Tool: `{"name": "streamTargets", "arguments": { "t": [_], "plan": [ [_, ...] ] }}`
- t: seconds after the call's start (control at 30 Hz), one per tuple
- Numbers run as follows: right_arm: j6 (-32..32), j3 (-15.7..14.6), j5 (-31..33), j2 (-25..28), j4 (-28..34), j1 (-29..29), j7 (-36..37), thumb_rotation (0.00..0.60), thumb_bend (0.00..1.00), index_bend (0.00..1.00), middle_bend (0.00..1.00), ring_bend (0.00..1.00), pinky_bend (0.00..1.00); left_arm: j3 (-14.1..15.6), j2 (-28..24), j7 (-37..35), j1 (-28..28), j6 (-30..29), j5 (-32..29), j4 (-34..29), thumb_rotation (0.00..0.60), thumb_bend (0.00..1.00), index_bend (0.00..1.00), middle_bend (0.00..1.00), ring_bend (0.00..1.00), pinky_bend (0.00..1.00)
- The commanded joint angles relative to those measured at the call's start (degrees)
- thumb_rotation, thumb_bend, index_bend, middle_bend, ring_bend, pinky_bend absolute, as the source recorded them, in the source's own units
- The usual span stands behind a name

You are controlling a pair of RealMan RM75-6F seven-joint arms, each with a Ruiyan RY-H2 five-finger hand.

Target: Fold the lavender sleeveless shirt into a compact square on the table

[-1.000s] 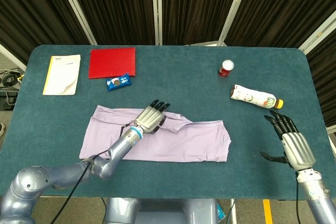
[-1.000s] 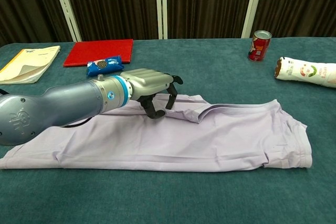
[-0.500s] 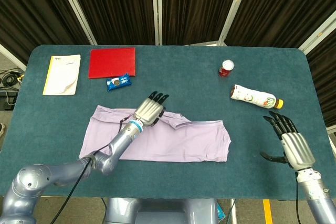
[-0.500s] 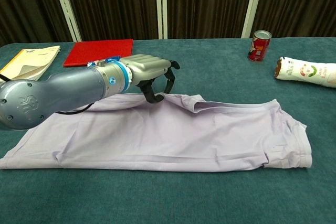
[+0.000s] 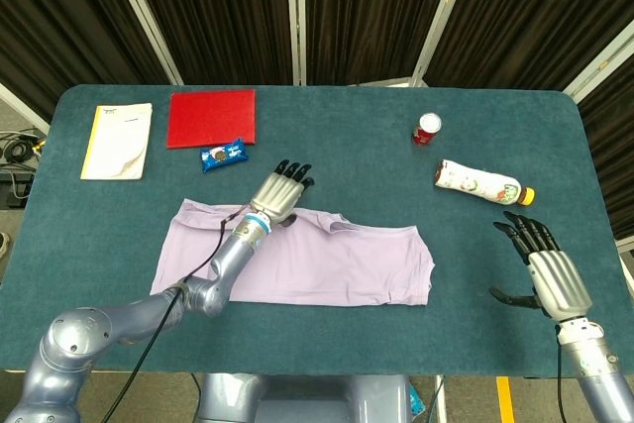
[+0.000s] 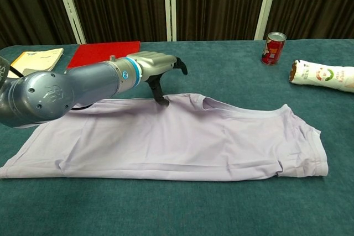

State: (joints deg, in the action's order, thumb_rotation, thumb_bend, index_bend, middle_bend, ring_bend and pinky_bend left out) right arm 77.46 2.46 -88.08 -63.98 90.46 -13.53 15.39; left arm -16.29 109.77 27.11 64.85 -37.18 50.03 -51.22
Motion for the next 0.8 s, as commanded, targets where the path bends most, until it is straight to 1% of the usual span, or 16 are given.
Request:
{"name": "streamTargets", "arguments": {
  "t": [0.03, 0.27, 0.43, 0.5, 0.63, 0.67, 0.7, 0.77, 0.8],
  "plan": [
    [-0.09, 0.01, -0.01, 0.01, 0.02, -0.01, -0.01, 0.6, 0.01, 0.17, 0.05, 0.0, 0.0, -0.61, -0.42, -1.62, 0.01, -0.01, 0.2, -0.62, 0.6, 0.05, 0.0, 0.0, 0.0, 0.0],
    [-0.03, -0.12, -0.46, 0.17, 0.33, 0.08, 0.06, 0.6, 0.01, 0.17, 0.05, 0.0, 0.0, 0.18, -8.11, -4.96, -3.91, -3.66, 3.56, -9.8, 0.6, 0.06, 0.0, 0.0, 0.0, 0.0],
    [0.13, -0.39, -1.19, 0.27, 0.95, 0.13, -0.26, 0.6, 0.01, 0.18, 0.05, 0.0, 0.0, 2.12, -16.02, -7.13, -8.73, -6.74, 5.37, -18.41, 0.6, 0.08, 0.01, 0.0, 0.0, 0.0],
    [0.2, -0.43, -1.38, 0.29, 1.17, 0.15, -0.37, 0.6, 0.01, 0.18, 0.05, 0.0, 0.0, 3.39, -18.93, -8.54, -10.56, -7.02, 6.48, -21.74, 0.6, 0.09, 0.1, 0.0, 0.0, 0.0],
    [0.17, -0.54, -1.63, 0.3, 1.47, 0.13, -0.53, 0.6, 0.01, 0.19, 0.06, 0.0, 0.0, 6.1, -22.23, -10.63, -13.31, -7.45, 8.98, -24.89, 0.6, 0.1, 0.27, 0.0, 0.0, 0.0],
    [0.1, -0.58, -1.73, 0.27, 1.57, 0.09, -0.56, 0.6, 0.01, 0.19, 0.06, 0.0, 0.0, 7.46, -23.11, -11.77, -14.63, -7.51, 9.87, -25.48, 0.6, 0.1, 0.32, 0.0, 0.0, 0.0],
    [0.08, -0.59, -1.76, 0.27, 1.61, 0.08, -0.61, 0.6, 0.01, 0.19, 0.06, 0.0, 0.0, 8.09, -23.42, -12.36, -15.21, -7.76, 10.74, -25.47, 0.6, 0.1, 0.36, 0.0, 0.0, 0.0],
    [0.07, -0.63, -1.89, 0.26, 1.73, 0.06, -0.71, 0.6, 0.01, 0.19, 0.06, 0.0, 0.0, 9.4, -23.26, -13.22, -16.27, -8.12, 12.02, -24.18, 0.6, 0.11, 0.38, 0.0, 0.0, 0.0],
    [0.06, -0.65, -1.96, 0.23, 1.76, 0.04, -0.75, 0.6, 0.01, 0.19, 0.06, 0.0, 0.0, 9.75, -22.97, -13.68, -16.6, -7.98, 12.11, -23.48, 0.6, 0.14, 0.38, 0.0, 0.0, 0.0]
  ]
}}
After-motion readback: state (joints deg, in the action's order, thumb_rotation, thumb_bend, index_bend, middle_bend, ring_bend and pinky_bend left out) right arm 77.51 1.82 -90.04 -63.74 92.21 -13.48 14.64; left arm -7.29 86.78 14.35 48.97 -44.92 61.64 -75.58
